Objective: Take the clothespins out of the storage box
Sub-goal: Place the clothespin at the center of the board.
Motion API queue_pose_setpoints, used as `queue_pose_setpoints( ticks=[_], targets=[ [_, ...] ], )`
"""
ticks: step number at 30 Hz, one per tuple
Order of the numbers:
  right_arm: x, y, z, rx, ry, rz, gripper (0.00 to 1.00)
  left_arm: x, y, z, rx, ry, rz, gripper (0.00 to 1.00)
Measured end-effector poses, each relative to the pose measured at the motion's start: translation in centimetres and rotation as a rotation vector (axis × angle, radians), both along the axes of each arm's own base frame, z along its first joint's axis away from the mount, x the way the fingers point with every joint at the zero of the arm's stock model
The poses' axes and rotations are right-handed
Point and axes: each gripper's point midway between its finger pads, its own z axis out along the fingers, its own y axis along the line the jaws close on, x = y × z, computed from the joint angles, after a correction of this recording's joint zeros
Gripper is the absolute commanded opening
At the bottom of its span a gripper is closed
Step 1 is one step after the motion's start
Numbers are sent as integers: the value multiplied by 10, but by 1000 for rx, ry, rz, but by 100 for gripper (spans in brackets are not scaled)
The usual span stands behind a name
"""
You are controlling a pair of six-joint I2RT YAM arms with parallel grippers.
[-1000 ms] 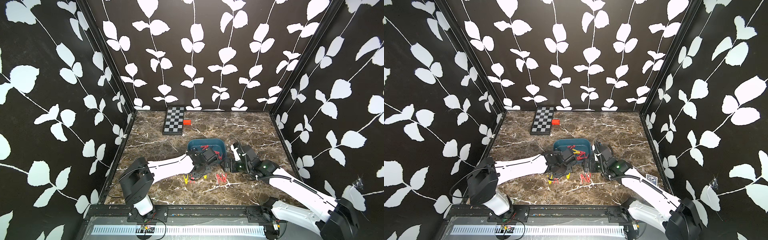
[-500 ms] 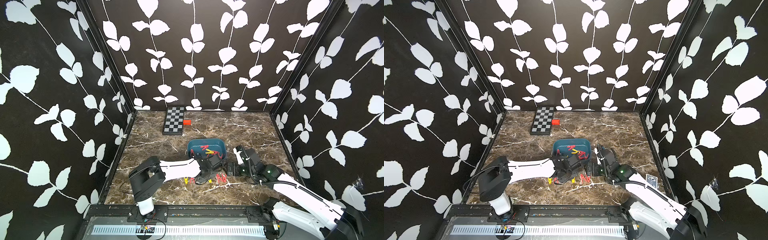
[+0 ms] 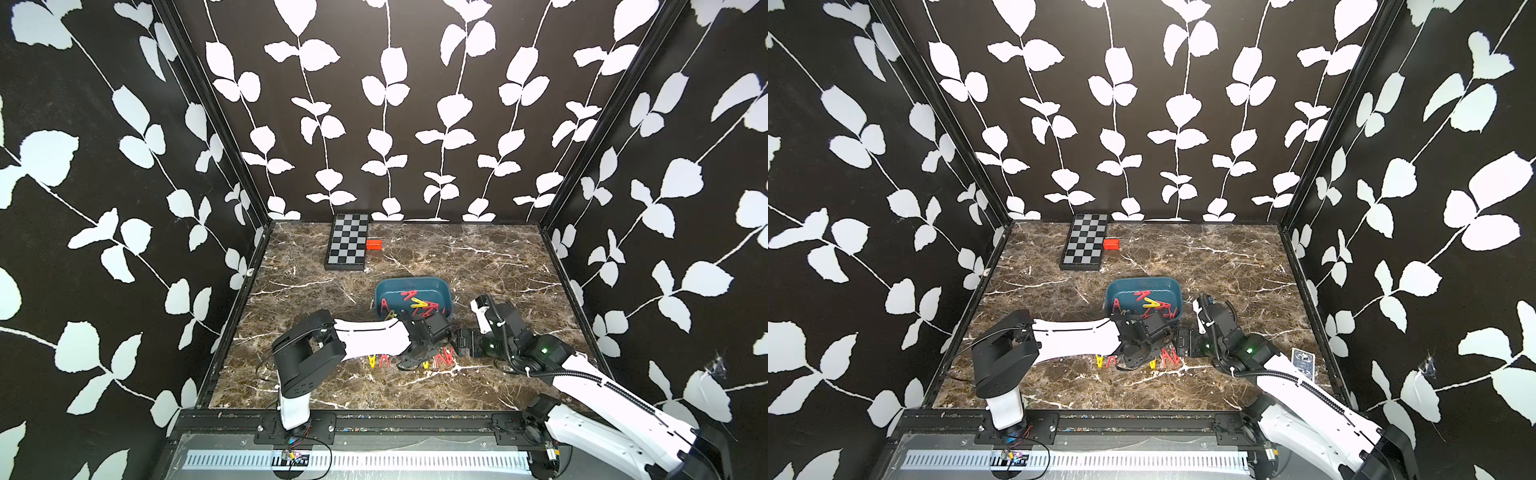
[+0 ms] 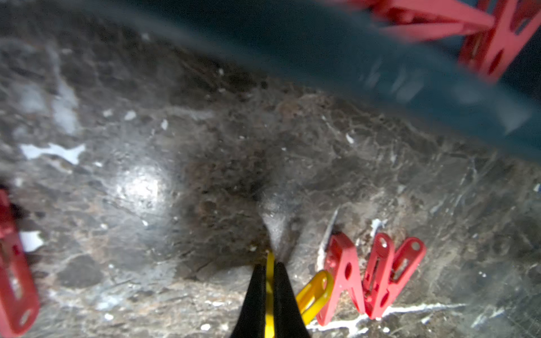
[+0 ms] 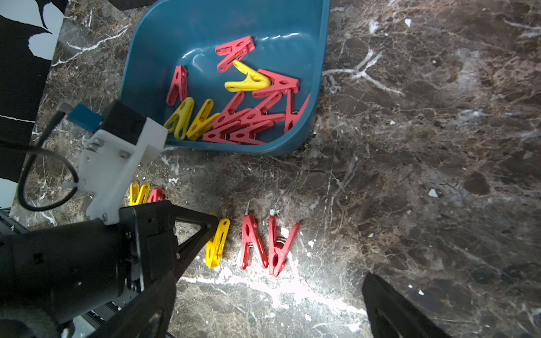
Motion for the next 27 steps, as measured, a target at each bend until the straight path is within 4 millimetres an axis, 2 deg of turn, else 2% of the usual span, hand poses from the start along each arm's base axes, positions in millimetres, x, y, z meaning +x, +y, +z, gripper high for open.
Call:
queue_pose_setpoints(
  ticks=[3,7,16,22,27],
  targets=[
    [-1,-1,-3,-2,6,-2,99,-1,0,0,-1,4,-1,22],
    [-2,-1,-4,-3,9,-3,99,-2,1,0,6,7,0,29],
    [3,2,-1,-17,18,-4,99,1,10,11,54,-16,-14,32],
    [23,14,18,-25,-2,-6,99,14,24,44,47,-80,-38,37],
    [44,29,24,-40,9,-11,99,40,43,84,26,-150,-44,44]
  ],
)
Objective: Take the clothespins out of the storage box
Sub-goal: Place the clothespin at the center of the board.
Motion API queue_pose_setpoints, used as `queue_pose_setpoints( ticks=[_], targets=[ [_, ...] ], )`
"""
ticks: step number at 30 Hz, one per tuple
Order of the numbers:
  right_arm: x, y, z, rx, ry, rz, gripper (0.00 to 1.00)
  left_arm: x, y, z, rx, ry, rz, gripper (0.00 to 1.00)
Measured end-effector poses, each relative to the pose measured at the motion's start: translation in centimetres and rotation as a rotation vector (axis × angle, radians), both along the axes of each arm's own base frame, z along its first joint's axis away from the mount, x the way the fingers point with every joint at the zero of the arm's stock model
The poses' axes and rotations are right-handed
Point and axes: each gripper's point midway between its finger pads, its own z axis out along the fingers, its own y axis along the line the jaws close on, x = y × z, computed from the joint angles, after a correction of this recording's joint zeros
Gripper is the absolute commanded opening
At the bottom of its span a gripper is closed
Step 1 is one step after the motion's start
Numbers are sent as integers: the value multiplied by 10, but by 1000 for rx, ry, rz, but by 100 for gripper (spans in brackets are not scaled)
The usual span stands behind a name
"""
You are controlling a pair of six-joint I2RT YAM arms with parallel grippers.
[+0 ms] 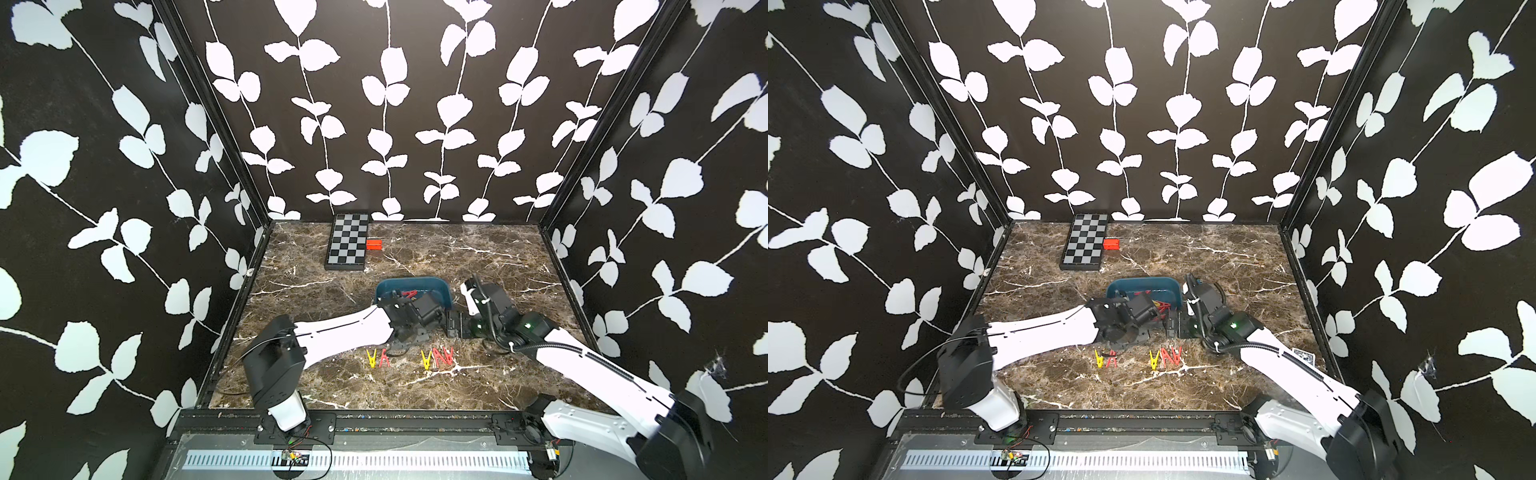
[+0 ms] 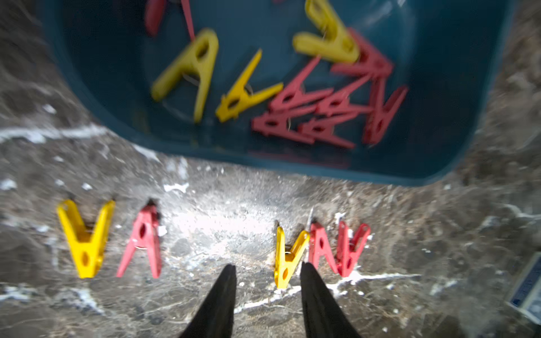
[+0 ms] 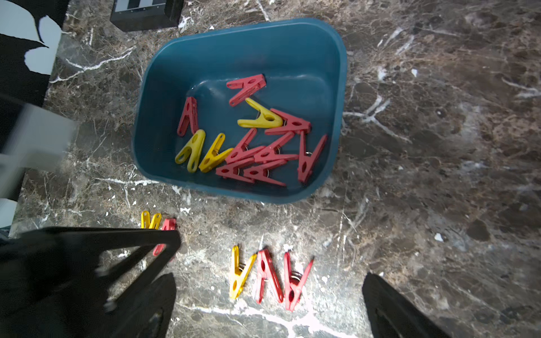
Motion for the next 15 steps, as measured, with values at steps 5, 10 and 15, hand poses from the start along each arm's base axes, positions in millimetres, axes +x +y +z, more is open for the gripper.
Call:
queue_pose_setpoints(
  ticks=[5,10,15],
  targets=[
    [24,18,-2,-26,23,1,99,27,29,23,-3,-44,8,61],
    [49,38,-6,-57,33,27,88,52,55,35,4,-66,22,96],
    [74,58,-13,-98,29,75,71,72,74,42,7,-66,23,99]
  ],
)
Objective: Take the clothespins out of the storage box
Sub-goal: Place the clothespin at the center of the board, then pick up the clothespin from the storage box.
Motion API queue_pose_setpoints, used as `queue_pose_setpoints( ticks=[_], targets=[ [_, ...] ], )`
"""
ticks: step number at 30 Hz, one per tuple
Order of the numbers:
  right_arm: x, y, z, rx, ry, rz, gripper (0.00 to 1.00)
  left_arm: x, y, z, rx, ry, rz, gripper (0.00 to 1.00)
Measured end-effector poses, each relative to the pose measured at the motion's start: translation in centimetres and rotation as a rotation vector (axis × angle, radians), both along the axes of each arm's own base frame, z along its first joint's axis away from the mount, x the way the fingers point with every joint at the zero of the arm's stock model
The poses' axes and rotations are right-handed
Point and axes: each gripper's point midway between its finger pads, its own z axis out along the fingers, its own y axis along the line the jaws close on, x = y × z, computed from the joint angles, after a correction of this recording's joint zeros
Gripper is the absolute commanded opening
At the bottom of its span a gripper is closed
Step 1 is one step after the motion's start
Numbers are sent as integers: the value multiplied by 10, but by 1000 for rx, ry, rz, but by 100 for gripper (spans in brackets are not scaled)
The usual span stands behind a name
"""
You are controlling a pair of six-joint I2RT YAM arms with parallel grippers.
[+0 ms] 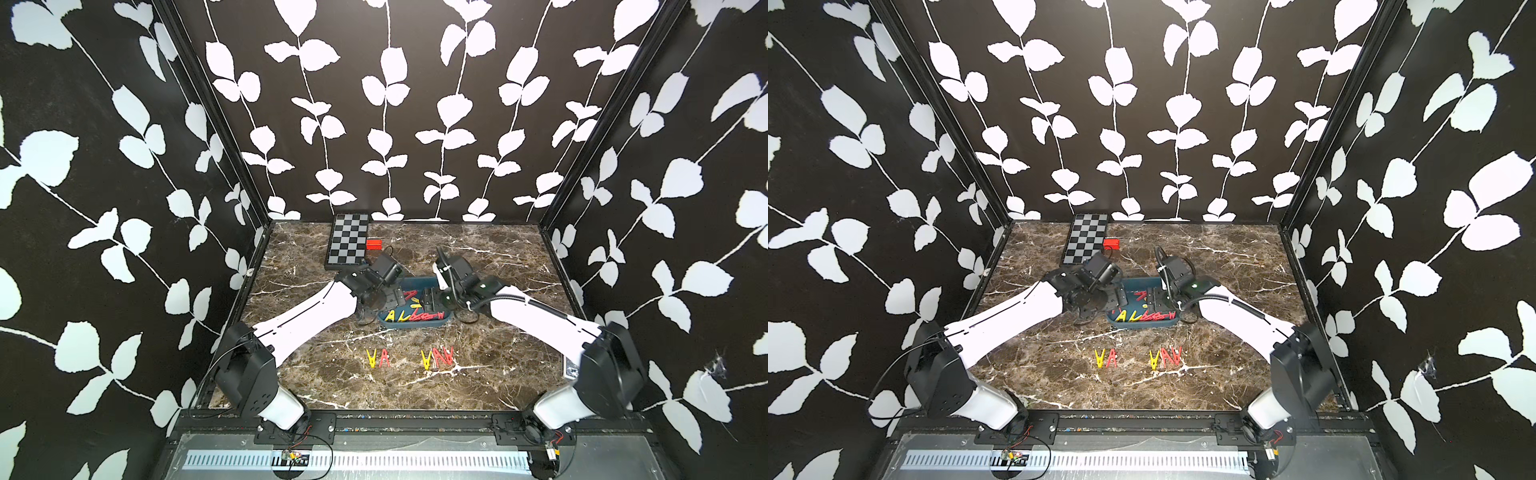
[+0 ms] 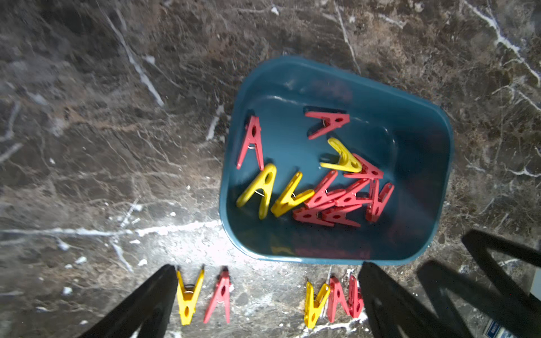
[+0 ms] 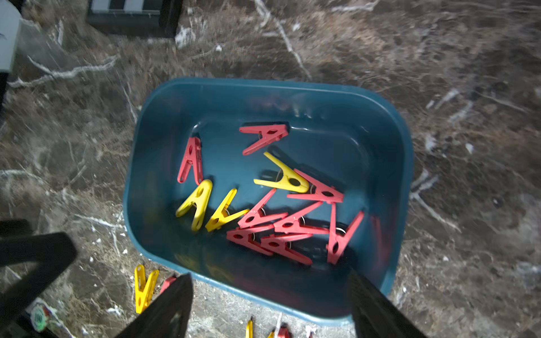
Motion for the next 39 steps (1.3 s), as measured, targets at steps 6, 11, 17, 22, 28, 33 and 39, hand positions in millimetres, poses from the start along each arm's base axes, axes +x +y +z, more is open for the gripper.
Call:
queue_pose_setpoints(
  ticks=[6,11,17,22,28,33,39],
  targets=[
    [26,19,-21,-81,5,78,47,22,14,13,-22,-12,-9,99],
    [44,30,-36,-144,6,139,42,32,26,12,-31,-2,-4,99],
    [54,38,-54,-184,33,180,32,38,34,9,-37,10,-2,99],
    [56,36,-71,-200,70,197,32,42,40,9,-46,14,5,99],
    [53,38,-84,-199,109,222,33,45,42,8,-52,18,10,99],
    [54,39,-89,-208,116,236,33,45,40,7,-58,22,7,99],
    [58,42,-96,-222,122,250,31,46,38,8,-71,19,3,99]
  ],
)
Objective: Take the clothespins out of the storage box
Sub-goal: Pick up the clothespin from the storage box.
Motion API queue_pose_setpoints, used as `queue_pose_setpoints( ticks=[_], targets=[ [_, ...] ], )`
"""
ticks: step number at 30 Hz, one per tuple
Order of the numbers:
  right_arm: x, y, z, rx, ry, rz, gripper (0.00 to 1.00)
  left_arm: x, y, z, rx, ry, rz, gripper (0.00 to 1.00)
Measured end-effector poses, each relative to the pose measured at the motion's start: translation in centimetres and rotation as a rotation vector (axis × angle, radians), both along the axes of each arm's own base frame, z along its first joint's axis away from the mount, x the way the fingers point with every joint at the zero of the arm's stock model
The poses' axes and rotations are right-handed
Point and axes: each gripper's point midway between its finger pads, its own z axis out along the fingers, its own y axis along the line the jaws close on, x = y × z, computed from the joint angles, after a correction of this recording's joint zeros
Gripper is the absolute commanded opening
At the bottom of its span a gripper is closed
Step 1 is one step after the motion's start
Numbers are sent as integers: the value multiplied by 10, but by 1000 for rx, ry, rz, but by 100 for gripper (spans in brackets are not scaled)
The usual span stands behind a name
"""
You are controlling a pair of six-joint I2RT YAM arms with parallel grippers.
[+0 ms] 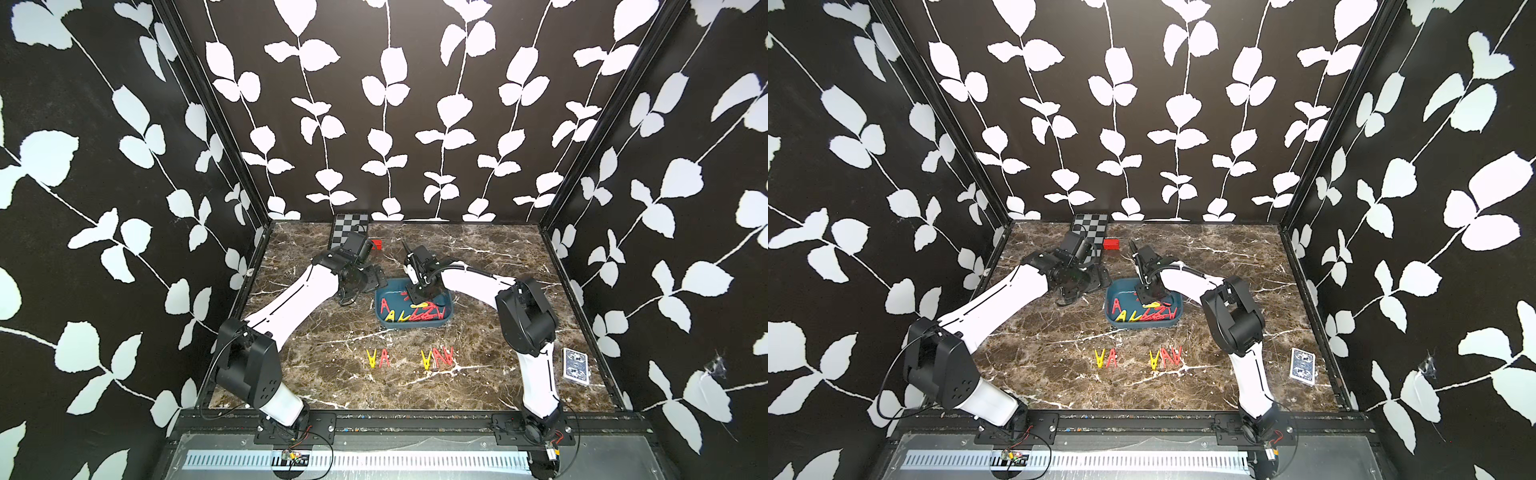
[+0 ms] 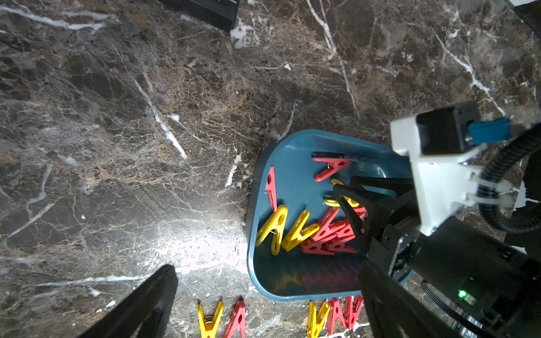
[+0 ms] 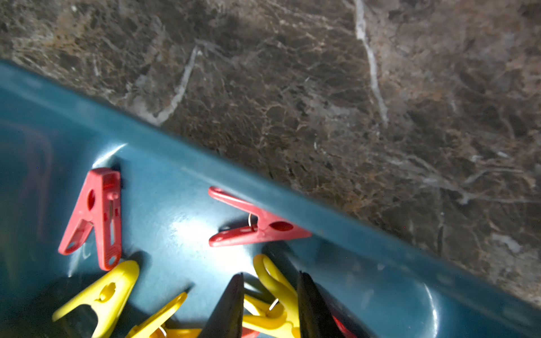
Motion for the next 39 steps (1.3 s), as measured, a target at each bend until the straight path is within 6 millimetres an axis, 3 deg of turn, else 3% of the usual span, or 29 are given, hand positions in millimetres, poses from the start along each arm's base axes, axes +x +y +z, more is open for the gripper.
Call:
queue_pose_setpoints(
  ticks=[10,14,20,24,33,39],
  targets=[
    [-1,-1,-12,-21,16,12,18,-3,0,-8,-2,17,2,99],
    [0,-1,-12,-22,14,8,5,-4,0,-10,-3,19,6,99],
    [0,-1,-7,-17,9,2,2,-4,1,-11,-4,22,10,99],
    [2,-2,11,1,-17,-21,0,-4,0,-11,-8,22,7,99],
    [-1,-8,77,108,-91,-142,0,-2,-6,-7,-29,2,-31,99],
    [-27,-19,85,140,-55,-242,0,-3,-10,2,-37,-33,-97,99]
  ],
)
